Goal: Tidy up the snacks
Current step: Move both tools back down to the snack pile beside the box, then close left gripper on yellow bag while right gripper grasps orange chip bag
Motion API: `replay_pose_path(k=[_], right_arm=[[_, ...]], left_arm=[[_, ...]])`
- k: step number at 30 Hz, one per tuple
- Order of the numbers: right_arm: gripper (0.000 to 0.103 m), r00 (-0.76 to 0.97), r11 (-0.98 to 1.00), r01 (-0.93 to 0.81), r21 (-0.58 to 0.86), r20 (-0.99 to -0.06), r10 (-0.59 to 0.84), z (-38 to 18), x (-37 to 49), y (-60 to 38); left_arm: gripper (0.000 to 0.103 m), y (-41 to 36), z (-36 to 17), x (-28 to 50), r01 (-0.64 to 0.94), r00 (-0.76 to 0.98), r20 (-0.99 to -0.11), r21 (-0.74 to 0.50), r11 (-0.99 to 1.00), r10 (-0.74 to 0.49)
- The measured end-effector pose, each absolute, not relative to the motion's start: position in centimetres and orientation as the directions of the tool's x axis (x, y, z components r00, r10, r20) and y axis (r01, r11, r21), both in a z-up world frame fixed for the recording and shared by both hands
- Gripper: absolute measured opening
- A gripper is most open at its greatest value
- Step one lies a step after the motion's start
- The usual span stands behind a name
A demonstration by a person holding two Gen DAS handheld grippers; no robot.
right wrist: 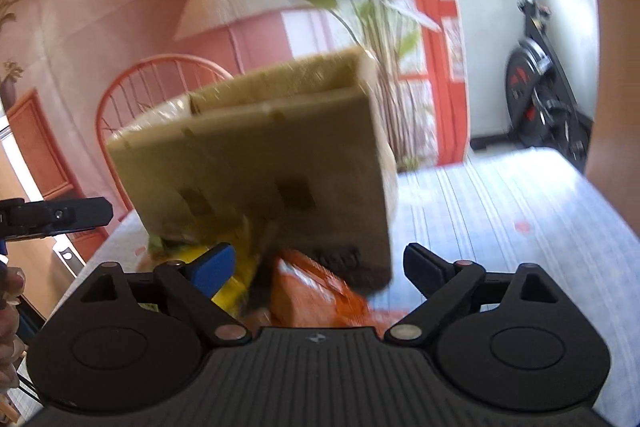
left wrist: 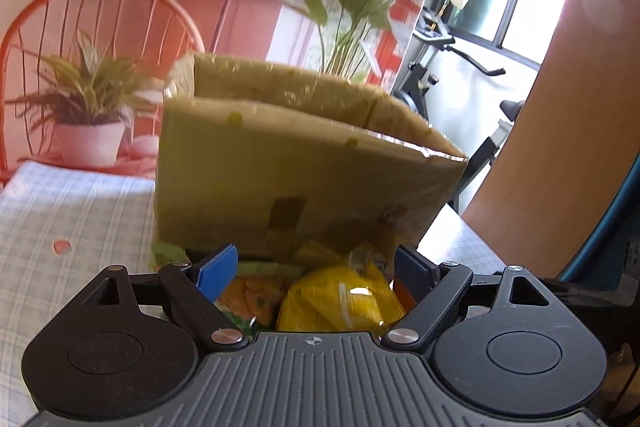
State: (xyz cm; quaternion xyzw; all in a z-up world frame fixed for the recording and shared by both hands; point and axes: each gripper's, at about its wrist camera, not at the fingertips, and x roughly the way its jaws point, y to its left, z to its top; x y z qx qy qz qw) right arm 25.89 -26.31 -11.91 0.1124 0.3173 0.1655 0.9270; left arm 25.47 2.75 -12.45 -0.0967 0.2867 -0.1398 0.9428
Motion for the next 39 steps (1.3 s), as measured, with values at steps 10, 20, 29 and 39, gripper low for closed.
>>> replay_pose_path(k=[10, 20, 29, 39], right_arm=[[0.098, 0.701, 0.912, -0.176, 0.369, -0.604, 0.380, -14.8, 25.7, -26.9], [0.098, 0.678, 0.903, -0.151, 0.402, -0.623, 0.390, -15.9, 25.4, -27.5], [0.098, 0.659, 0.870, -0.121, 0.477, -0.617, 0.430, -17.0, 25.9, -27.8], [0.097, 0.642, 0.852, -0.119, 0.510, -0.615, 0.458, -17.7, 26.0, -27.6]], left_arm=[[0.093, -0.3, -13.7, 25.9, 0.304, 0.745, -0.546, -0.233, 0.924, -0.383], [0.093, -2.2, -16.6, 26.4, 0.307, 0.736, -0.598, -0.125, 0.943, -0.319], [0.093, -3.0, -17.8, 27.0, 0.320, 0.733, -0.619, -0.052, 0.946, -0.282], [0.078, -2.1, -18.3, 27.7, 0.298, 0.723, -0.632, -0.079, 0.951, -0.279]])
